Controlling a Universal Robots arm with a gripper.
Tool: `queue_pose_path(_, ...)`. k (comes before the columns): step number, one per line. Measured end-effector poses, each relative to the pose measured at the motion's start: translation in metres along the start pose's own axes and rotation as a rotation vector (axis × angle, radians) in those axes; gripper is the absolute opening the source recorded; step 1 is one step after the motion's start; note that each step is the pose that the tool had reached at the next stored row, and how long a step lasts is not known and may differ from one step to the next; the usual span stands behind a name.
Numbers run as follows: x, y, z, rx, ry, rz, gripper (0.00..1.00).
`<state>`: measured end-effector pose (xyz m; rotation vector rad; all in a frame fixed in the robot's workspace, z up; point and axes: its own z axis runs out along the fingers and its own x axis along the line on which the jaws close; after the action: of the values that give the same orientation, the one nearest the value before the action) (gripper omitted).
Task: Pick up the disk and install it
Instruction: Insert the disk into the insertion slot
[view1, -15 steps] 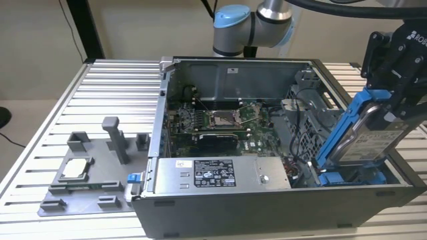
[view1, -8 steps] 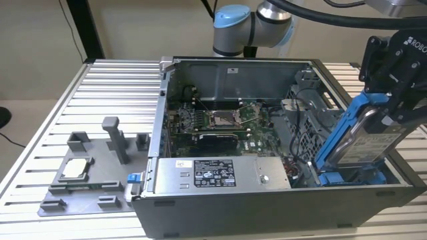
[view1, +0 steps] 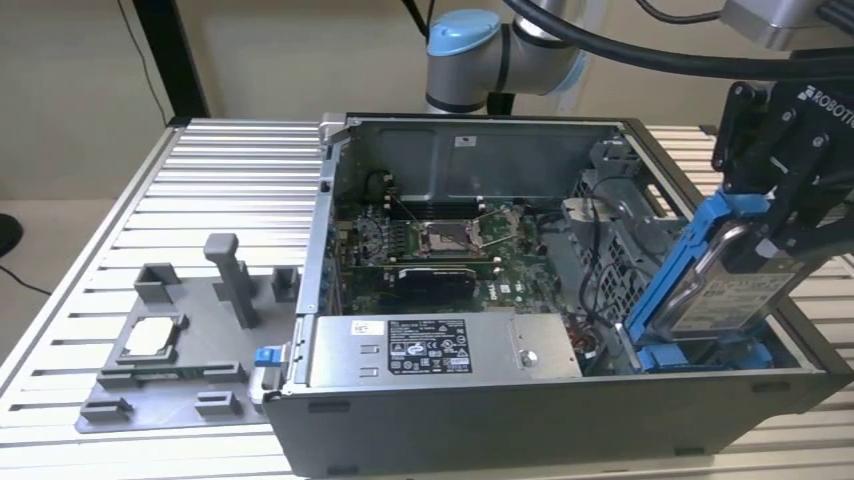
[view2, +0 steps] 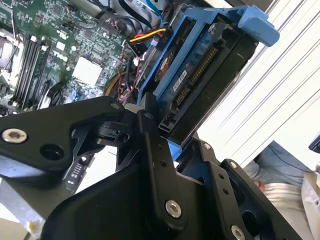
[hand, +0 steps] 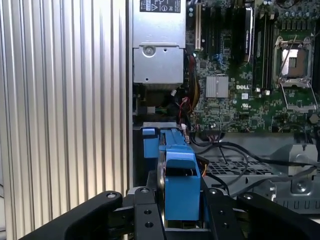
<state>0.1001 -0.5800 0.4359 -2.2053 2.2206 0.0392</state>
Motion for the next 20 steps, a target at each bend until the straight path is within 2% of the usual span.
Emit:
queue_pose_path(7, 0.0003, -0.0001, 0.0083, 0.0, 0.0, 0.0, 0.0)
queue_pose_path(20, 0.0009, -0.0003, 0.028, 0.0, -0.0001, 0.0, 0.0)
